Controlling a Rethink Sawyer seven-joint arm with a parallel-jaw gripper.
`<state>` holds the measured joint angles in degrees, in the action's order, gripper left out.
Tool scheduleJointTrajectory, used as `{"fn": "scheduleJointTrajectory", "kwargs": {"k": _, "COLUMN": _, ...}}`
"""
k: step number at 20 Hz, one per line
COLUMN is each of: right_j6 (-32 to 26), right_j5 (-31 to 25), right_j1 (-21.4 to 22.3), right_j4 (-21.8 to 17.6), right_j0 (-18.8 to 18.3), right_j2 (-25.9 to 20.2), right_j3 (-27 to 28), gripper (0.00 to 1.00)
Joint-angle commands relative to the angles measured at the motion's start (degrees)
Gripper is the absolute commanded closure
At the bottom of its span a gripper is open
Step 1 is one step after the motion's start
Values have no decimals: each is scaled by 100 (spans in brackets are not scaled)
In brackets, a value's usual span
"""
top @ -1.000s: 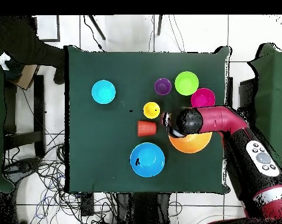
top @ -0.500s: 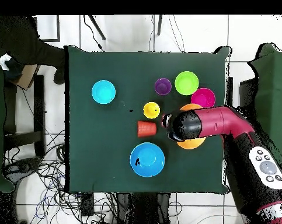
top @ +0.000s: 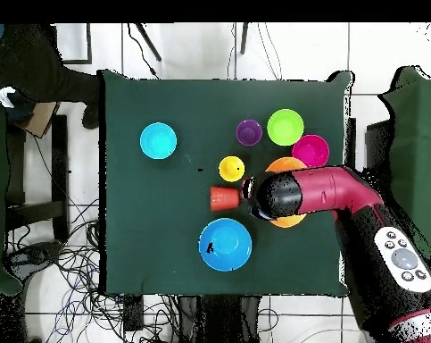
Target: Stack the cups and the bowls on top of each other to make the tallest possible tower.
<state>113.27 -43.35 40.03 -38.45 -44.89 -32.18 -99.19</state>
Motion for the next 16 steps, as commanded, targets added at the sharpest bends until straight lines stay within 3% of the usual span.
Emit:
{"fn": "scheduleJointTrajectory", "kwargs": {"k": 1, "right_j6": -144, "right_j5": -375, "right_j1": 304, "right_j4": 165, "right_j0": 279, "right_j2": 176, "right_j3": -431, "gripper": 100}}
{"fn": "scheduleJointTrajectory", "kwargs": {"k": 6, "right_j6": -188, "right_j5": -649, "right_j1": 940, "right_j4": 634, "right_j0": 208, "right_j2": 58, "right_j3": -917, "gripper": 100}}
{"fn": "scheduleJointTrajectory", "kwargs": {"k": 16, "right_j6": -510, "right_j5": -843, "right_j1": 1515, "right_j4": 1070, "right_j0": 141, "right_j2": -30, "right_j3": -1209, "gripper": 100}}
